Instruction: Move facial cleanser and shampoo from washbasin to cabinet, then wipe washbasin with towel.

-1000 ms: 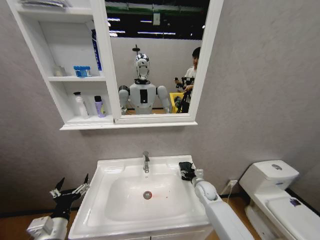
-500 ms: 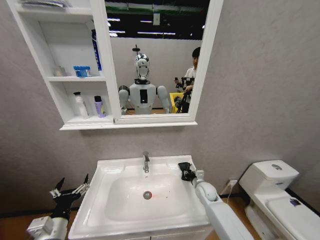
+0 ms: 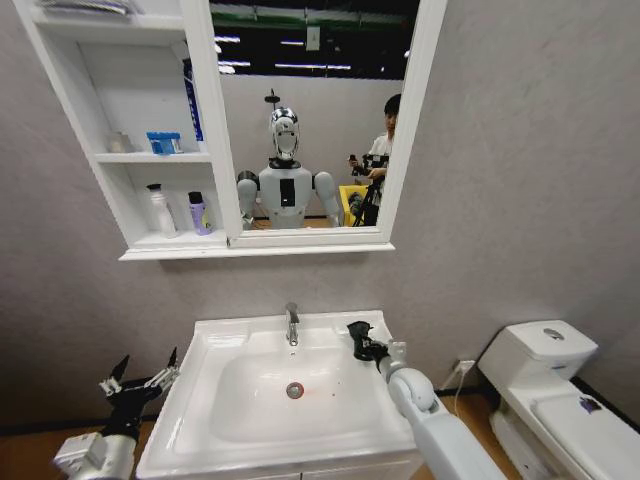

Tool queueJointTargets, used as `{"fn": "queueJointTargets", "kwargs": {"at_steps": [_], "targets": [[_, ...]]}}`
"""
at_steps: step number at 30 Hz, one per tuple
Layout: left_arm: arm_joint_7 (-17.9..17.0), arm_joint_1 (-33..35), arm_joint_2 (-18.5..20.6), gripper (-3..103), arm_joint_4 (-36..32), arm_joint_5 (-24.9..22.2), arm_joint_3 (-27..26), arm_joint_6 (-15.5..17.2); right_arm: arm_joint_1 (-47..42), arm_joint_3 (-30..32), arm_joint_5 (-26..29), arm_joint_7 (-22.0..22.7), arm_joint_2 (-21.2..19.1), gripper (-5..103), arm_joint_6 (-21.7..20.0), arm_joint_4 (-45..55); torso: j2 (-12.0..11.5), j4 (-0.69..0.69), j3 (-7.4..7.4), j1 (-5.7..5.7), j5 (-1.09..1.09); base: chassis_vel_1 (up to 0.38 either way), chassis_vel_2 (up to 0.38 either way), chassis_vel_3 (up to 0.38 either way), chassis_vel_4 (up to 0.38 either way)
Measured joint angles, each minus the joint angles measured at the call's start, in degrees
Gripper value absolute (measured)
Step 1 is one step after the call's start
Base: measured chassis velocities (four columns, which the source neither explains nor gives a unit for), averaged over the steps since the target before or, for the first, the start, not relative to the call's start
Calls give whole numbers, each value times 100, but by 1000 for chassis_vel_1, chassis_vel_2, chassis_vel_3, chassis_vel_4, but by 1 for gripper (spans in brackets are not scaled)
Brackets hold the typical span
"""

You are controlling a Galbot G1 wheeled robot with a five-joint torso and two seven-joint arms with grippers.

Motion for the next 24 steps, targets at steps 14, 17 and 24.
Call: {"fn": "queueJointTargets", "kwargs": {"at_steps": [14,17,24], "targets": [[0,0,0,100,0,0,0,0,-154,-302,-281,353,104,2,-616,-344,0,0,0,0,0,0,0,0,0],[0,0,0,100,0,0,0,0,-171,-308,-372,264,155,2,-579,-505,0,0,0,0,0,0,0,0,0],[0,0,0,100,0,0,0,0,-166,-304,-561,17,317,2,-452,-930,0,0,0,0,0,0,0,0,0]]}}
